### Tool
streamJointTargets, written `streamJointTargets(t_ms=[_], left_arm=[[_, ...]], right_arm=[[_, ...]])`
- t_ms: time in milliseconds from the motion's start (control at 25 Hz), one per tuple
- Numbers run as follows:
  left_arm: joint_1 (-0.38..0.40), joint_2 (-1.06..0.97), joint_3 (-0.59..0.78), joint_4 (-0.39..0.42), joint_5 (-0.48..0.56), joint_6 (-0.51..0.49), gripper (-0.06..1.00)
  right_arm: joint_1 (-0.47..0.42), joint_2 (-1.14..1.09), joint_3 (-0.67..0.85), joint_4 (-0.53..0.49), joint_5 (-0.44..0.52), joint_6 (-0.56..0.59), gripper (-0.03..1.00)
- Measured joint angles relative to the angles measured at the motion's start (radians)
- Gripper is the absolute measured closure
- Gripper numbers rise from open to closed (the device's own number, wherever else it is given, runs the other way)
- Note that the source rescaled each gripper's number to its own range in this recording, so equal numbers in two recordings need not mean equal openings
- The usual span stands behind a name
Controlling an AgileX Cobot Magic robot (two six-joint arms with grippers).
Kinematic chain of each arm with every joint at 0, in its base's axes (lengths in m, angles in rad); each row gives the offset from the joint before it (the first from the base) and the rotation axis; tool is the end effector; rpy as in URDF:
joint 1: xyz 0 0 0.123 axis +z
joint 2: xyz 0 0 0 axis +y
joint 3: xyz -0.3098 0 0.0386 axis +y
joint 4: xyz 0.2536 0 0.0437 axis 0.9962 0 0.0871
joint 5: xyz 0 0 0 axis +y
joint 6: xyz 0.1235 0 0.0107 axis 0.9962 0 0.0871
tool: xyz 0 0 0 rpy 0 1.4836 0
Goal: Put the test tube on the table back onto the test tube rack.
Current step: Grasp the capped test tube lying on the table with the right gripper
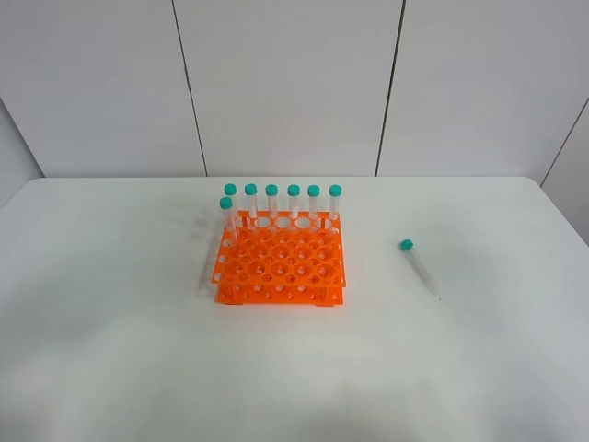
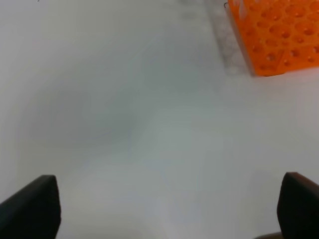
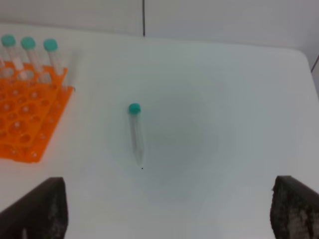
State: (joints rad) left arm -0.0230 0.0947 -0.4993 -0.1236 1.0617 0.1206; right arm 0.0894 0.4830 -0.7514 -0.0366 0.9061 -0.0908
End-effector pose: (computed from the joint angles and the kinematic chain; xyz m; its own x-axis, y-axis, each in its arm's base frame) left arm 0.0148 -0.0137 0.2645 -0.5289 0.0719 -0.8457 0.1457 0.9893 -0.0070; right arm 0.0821 0.0038 0.3456 -0.5101 -0.1593 -0.8453 -0.1233 0.9861 -0.1114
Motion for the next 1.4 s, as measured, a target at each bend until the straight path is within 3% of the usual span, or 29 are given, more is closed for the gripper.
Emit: streamJointTargets(t_ms=[240,360,760,1080,1400], left_arm=[[0.000,0.000,0.000,0.000,-0.001,0.000,0.00],[0.000,0.000,0.000,0.000,-0.001,0.000,0.00],[0.000,0.000,0.000,0.000,-0.001,0.000,0.00],[0.000,0.000,0.000,0.000,-0.001,0.000,0.00],[0.000,0.000,0.000,0.000,-0.001,0.000,0.00]], right_arm=[[0.000,0.305,-0.183,0.065,-0.006,-0.136,-0.03],[0.000,0.443,-0.263,0.093,0.003,-0.152,-0.03],[0.000,0.889,-0.546,0.119,0.111,-0.131,-0.03],[0.003,1.203,-0.851,0.121,0.277,-0.087,-0.03],[0.107,1.432,-1.032,0.037,0.301,-0.042,-0.03]])
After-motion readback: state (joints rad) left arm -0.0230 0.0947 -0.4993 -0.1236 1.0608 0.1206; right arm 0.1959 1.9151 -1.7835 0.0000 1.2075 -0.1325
